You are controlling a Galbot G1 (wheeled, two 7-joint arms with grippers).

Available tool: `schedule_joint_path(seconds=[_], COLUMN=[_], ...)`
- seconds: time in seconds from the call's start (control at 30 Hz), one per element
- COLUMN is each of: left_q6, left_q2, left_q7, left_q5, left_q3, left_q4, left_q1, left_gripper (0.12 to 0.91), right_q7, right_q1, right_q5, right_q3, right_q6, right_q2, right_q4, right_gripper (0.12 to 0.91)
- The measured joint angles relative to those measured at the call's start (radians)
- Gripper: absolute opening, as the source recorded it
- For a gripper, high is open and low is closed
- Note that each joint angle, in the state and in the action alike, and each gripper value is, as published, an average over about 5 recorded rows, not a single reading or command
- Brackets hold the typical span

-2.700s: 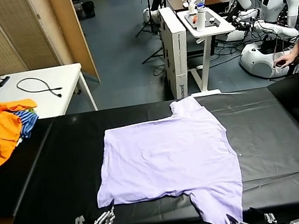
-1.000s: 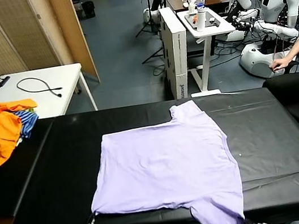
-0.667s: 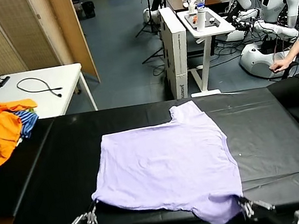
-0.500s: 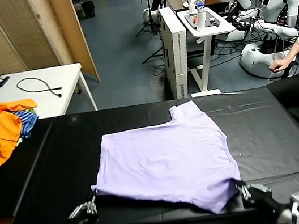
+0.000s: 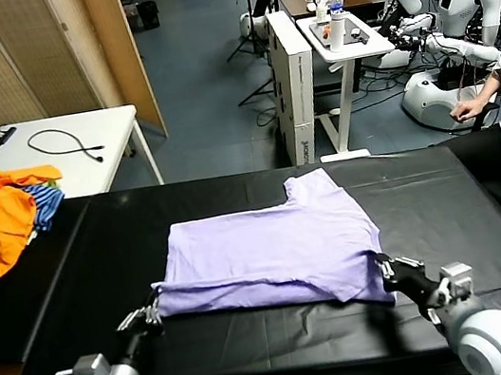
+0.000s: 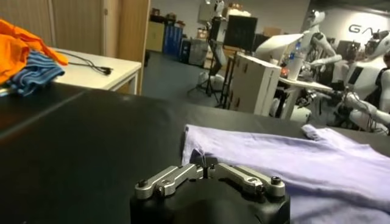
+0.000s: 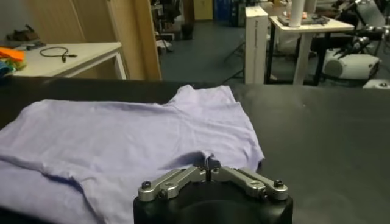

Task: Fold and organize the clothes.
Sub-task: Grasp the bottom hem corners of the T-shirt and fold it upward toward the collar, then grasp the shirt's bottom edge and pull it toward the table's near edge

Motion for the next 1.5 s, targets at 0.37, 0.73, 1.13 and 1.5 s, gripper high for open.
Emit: schedule_joint_path(seconds=[0.37,0.73,1.13,1.5], left_q6=[0.010,0.040,0.051,0.051], left_q2=[0.026,0.019,-0.021,-0.029], left_q7=[-0.002,-0.018,-0.015,-0.016], left_q5=[0.003,0.014,0.040,0.067], left_q3=[0.032,0.051,0.019,0.019], left_q4=[0.095,0.089,-0.011,-0.028], left_q1=[-0.074,-0.084,0.019,0.060], left_gripper=[0.146,0.298,0.896,0.907], right_q7=[0.000,-0.039,-0.091,-0.098], right_q1=[0.053,-0.014,-0.227,-0.283], right_q5=[-0.026,-0.021,-0.050,-0.057], right_q3=[-0.040,0.015,0.143,0.178], right_q6=[-0.005,-0.061,-0.041,-0.031], right_q2=[0.018,0.005,0.001,-0.001], right_q4=[-0.060,0.016,0.149,0.135], right_gripper=[0.153,0.729,0.907,0.664])
